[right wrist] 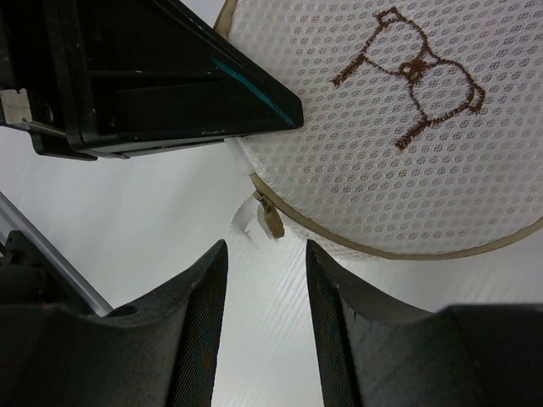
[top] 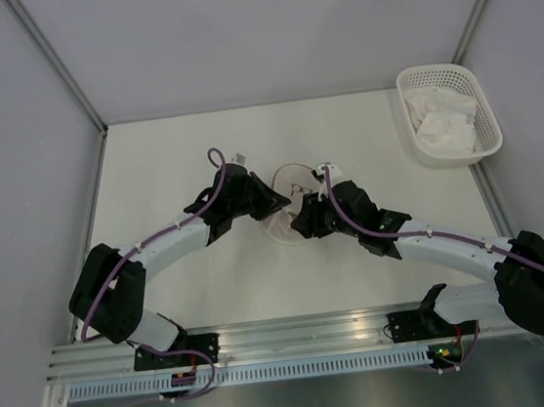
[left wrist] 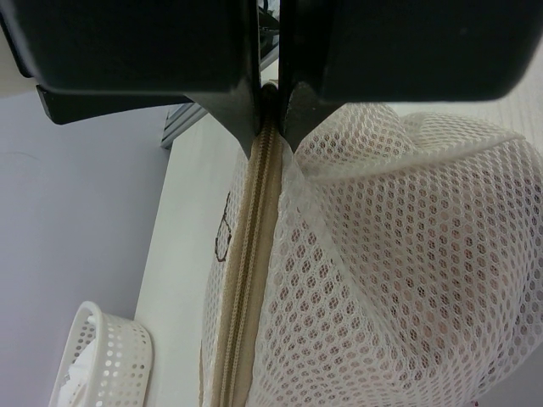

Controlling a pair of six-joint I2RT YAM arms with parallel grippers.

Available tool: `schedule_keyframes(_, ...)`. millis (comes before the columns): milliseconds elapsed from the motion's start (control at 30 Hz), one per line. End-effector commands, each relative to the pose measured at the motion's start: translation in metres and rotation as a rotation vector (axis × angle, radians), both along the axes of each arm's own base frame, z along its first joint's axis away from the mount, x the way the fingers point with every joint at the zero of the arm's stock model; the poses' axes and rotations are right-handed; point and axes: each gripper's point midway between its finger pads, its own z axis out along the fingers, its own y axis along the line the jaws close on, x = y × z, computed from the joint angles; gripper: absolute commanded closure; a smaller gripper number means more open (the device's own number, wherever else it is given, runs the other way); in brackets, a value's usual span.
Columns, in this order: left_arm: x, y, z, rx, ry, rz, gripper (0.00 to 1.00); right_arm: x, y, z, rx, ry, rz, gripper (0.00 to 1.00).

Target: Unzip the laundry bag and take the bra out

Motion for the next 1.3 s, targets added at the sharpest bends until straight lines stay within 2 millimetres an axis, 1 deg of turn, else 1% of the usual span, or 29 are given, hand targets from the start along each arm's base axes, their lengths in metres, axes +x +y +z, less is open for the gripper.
schedule_keyframes(0,0.001,-0.008,0.041,-0.081,-0.052,0.002,0.98,0.015,0.005,0.019,0.02,-0.079,-0.024,0.53)
schedule_keyframes(200,-0.004,-0.012,0.041,-0.086,-0.042,-0.012,0.98,0.02,0.007,0.02,0.015,-0.091,-0.028,0.54)
schedule_keyframes(267,-0.006,-0.014,0.044,-0.089,-0.046,-0.013,0.98,0.02,0.01,0.018,0.016,-0.083,-0.022,0.56)
schedule_keyframes(333,-0.006,-0.014,0.045,-0.092,-0.048,-0.011,0.98,0.02,0.012,0.02,0.029,-0.083,-0.019,0.57)
schedule_keyframes(433,-0.006,-0.015,0.045,-0.093,-0.047,-0.015,0.98,0.02,0.013,0.019,0.035,-0.082,-0.018,0.61)
schedule_keyframes(467,-0.006,-0.015,0.044,-0.09,-0.046,-0.016,0.98,0.02,0.013,0.02,0.036,-0.083,-0.02,0.65)
schedule_keyframes(533,-0.008,-0.016,0.043,-0.089,-0.045,-0.021,0.98,0.02,0.013,0.021,0.036,-0.087,-0.022,0.67)
schedule_keyframes(633,-0.009,-0.015,0.039,-0.079,-0.041,-0.024,0.98,0.02,0.011,0.022,0.036,-0.09,-0.026,0.74)
schedule_keyframes(733,-0.01,-0.015,0.033,-0.07,-0.031,-0.03,0.98,0.02,0.01,0.023,0.032,-0.093,-0.029,0.84)
schedule_keyframes(767,-0.01,-0.015,0.033,-0.071,-0.03,-0.032,0.98,0.021,0.008,0.024,0.029,-0.096,-0.035,0.88)
schedule_keyframes(900,-0.01,-0.013,0.032,-0.058,-0.039,-0.033,0.98,0.02,0.003,0.018,0.002,-0.092,-0.045,0.99)
schedule_keyframes(1000,-0.007,-0.01,0.035,-0.028,-0.067,-0.039,0.98,0.018,-0.001,0.016,-0.01,-0.091,-0.054,1.0)
schedule_keyframes(1033,-0.004,-0.009,0.036,-0.021,-0.078,-0.036,0.98,0.017,-0.003,0.019,-0.007,-0.097,-0.056,1.0)
schedule_keyframes(1067,-0.006,-0.005,0.03,0.003,-0.059,-0.035,0.98,0.017,-0.005,0.02,-0.011,-0.1,-0.064,1.0)
schedule_keyframes(1100,-0.003,-0.002,0.028,0.01,-0.056,-0.03,0.98,0.016,-0.009,0.016,-0.022,-0.096,-0.07,0.99)
schedule_keyframes(1167,-0.004,0.001,0.022,0.017,-0.047,-0.049,0.98,0.015,-0.014,0.017,-0.032,-0.105,-0.08,0.99)
schedule_keyframes(1200,-0.001,0.003,0.022,0.021,-0.056,-0.053,0.98,0.015,-0.018,0.015,-0.045,-0.104,-0.094,1.0)
schedule_keyframes(1267,-0.002,0.003,0.023,0.021,-0.062,-0.076,0.98,0.015,-0.023,0.011,-0.067,-0.101,-0.102,1.0)
